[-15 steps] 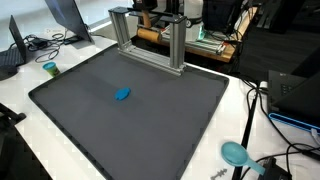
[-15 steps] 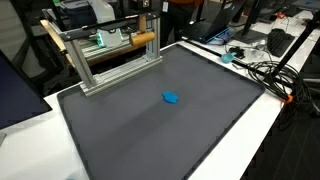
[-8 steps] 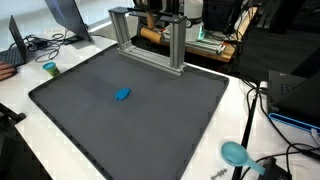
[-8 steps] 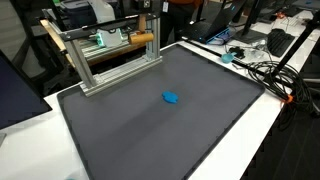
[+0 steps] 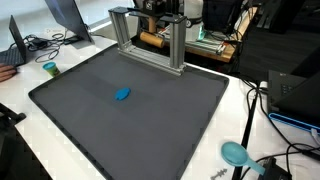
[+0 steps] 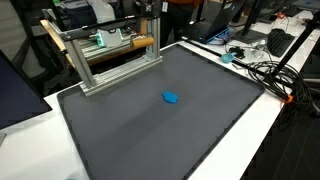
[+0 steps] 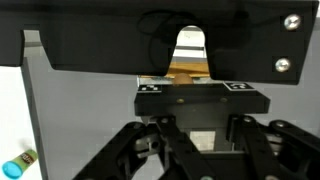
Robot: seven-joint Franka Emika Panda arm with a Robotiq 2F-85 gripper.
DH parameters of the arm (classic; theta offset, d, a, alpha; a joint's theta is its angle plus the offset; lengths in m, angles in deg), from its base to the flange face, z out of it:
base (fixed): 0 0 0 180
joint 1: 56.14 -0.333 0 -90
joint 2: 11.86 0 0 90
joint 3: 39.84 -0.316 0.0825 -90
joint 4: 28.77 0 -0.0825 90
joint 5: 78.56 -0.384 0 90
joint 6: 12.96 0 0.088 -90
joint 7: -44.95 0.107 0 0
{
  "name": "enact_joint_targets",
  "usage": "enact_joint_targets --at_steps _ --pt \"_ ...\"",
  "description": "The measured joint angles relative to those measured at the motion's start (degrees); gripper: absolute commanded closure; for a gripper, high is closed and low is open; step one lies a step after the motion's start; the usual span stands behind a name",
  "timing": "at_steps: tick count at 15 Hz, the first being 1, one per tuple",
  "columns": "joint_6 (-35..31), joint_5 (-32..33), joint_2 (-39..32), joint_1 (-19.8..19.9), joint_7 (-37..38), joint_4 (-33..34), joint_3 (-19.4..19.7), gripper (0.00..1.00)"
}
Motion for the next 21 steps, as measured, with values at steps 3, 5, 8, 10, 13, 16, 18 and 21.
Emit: enact_joint_targets --at_steps 3,5,8,10,13,16,18,21 --pt "-0.8 -0.5 1.4 0.1 -3.2 -2.2 2.2 0.78" --pt "-0.8 -2.3 1.8 0.0 -7.2 -2.9 4.2 0.78" --pt "-0.6 -4.2 2.4 0.0 -11.7 -2.9 5.5 0.78" --pt "-0.2 -4.8 3.1 0.0 -13.0 -3.0 5.7 0.78" --pt "1.9 -4.8 4.5 -0.1 -12.4 -3.0 5.2 0.78" --pt "4.6 -4.8 6.0 -0.1 -11.1 -3.4 4.3 0.78" --pt "6.2 -4.8 6.9 -0.2 -9.0 -3.8 3.7 0.78" --pt "6.6 -4.9 7.5 -0.2 -5.2 -4.3 3.2 0.78"
